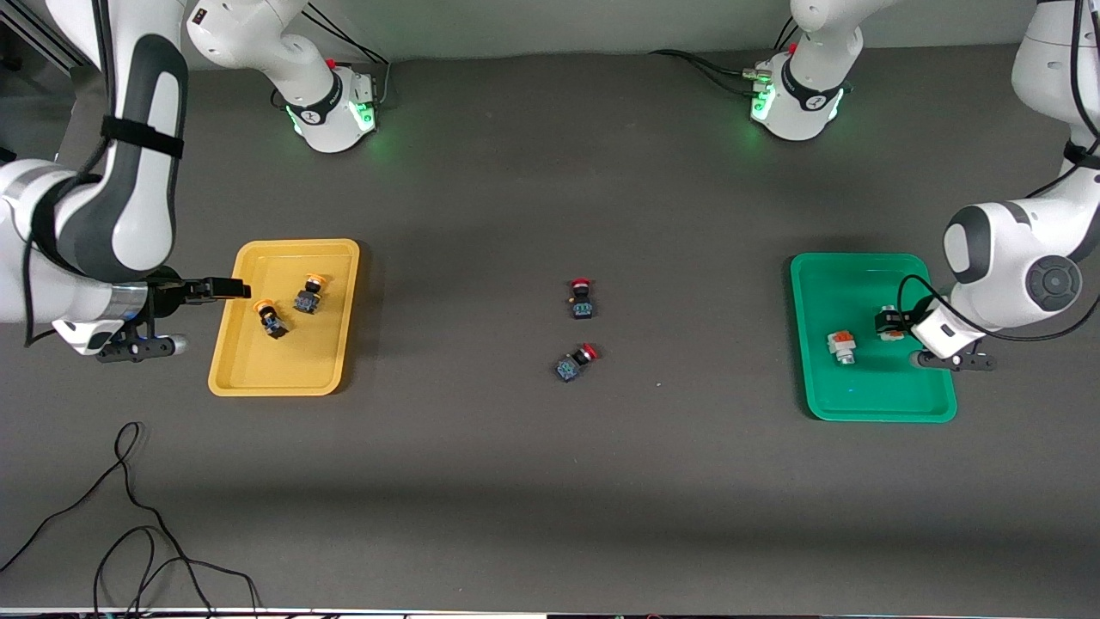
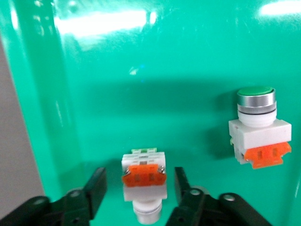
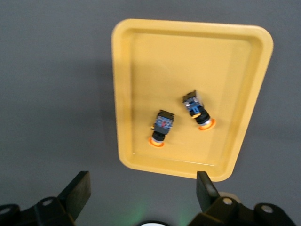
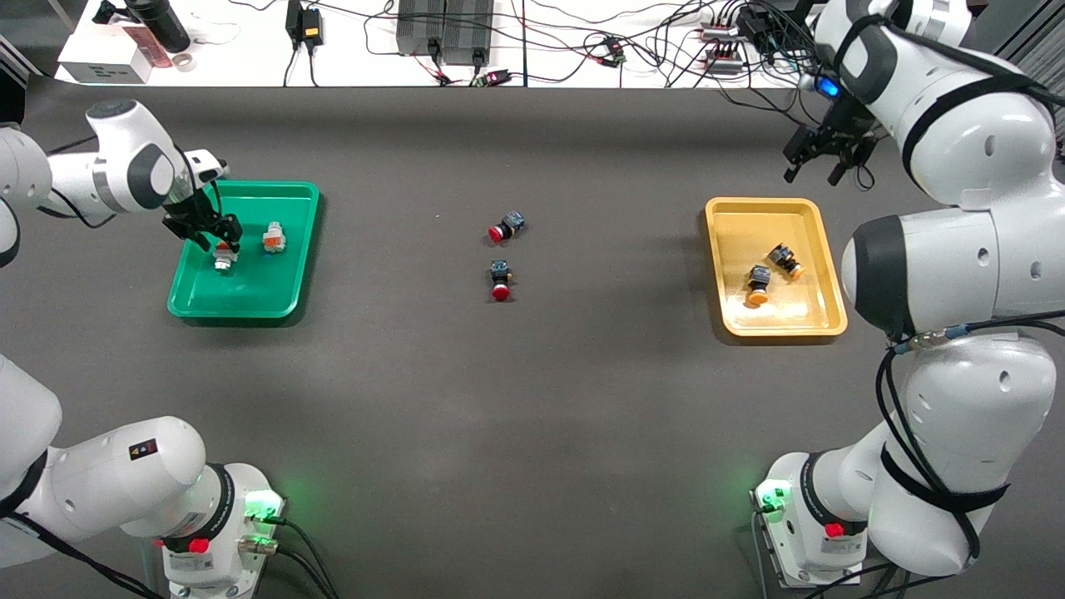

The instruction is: Place green and yellow buttons in trays

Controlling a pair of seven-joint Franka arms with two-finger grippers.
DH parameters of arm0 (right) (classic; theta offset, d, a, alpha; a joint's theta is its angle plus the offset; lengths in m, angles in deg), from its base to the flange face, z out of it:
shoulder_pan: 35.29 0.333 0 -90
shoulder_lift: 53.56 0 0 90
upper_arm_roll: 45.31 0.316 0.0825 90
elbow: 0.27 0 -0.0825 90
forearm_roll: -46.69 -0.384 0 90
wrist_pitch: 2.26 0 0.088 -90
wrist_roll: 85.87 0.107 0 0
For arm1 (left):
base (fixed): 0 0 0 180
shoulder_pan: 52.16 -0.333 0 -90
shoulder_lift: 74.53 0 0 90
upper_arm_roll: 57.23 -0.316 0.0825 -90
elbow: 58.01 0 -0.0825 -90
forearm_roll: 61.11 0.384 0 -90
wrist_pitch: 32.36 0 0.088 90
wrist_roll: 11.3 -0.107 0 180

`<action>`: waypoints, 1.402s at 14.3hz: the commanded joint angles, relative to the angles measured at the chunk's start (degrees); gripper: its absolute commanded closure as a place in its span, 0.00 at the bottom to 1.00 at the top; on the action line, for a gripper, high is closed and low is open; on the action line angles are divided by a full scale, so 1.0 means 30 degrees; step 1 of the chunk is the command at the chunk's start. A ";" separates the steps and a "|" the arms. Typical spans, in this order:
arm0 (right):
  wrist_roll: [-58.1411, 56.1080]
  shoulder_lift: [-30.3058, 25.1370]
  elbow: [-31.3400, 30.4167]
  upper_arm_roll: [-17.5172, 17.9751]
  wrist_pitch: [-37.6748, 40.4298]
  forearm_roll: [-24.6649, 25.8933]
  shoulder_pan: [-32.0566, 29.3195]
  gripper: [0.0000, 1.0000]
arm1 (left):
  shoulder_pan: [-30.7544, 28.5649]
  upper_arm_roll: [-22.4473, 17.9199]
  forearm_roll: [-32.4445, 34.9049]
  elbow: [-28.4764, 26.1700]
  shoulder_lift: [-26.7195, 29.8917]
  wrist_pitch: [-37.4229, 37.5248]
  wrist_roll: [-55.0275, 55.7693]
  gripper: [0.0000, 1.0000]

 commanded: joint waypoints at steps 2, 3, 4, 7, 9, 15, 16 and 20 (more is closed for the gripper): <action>0.1100 -0.3015 0.1979 0.5711 0.0414 0.3998 -0.4242 0.00 | 0.0001 0.0266 0.0129 0.2340 0.1623 0.4492 -0.0342 0.00; 0.2646 -0.3862 0.2275 0.7587 0.0444 0.5027 -0.5269 0.00 | -0.0057 0.0295 0.0012 0.2896 0.2034 0.5459 -0.0371 0.00; 0.4285 -0.4770 0.2278 0.9288 0.0473 0.6052 -0.6034 0.00 | -0.0028 0.0324 0.0011 0.3394 0.2473 0.6513 -0.0400 0.00; 0.6494 -0.6620 0.2190 1.4270 0.0823 0.7671 -0.9136 0.00 | 0.0031 0.0412 -0.0686 0.5470 0.3821 1.0173 -0.1069 0.00; 0.6558 -0.7266 0.2278 1.7170 0.1087 0.8199 -1.1768 0.00 | -0.0085 0.0412 -0.1860 0.6996 0.4466 1.2432 -0.1746 0.00; 0.6704 -0.8289 0.3919 2.1839 0.2553 0.8900 -1.7051 0.00 | 0.0205 0.0470 -0.2536 0.7647 0.7102 1.4727 -0.1865 0.00; 0.6733 -0.8817 0.3629 2.1873 0.2437 0.9136 -1.7115 0.00 | 0.0700 0.0384 -0.2596 0.7647 0.7425 1.4843 -0.1865 0.00; 0.6880 -1.1512 -0.0642 2.1406 -0.0395 0.9168 -1.6940 0.00 | 0.3828 -0.1306 -0.2655 0.7618 0.8248 1.5196 -0.1019 0.00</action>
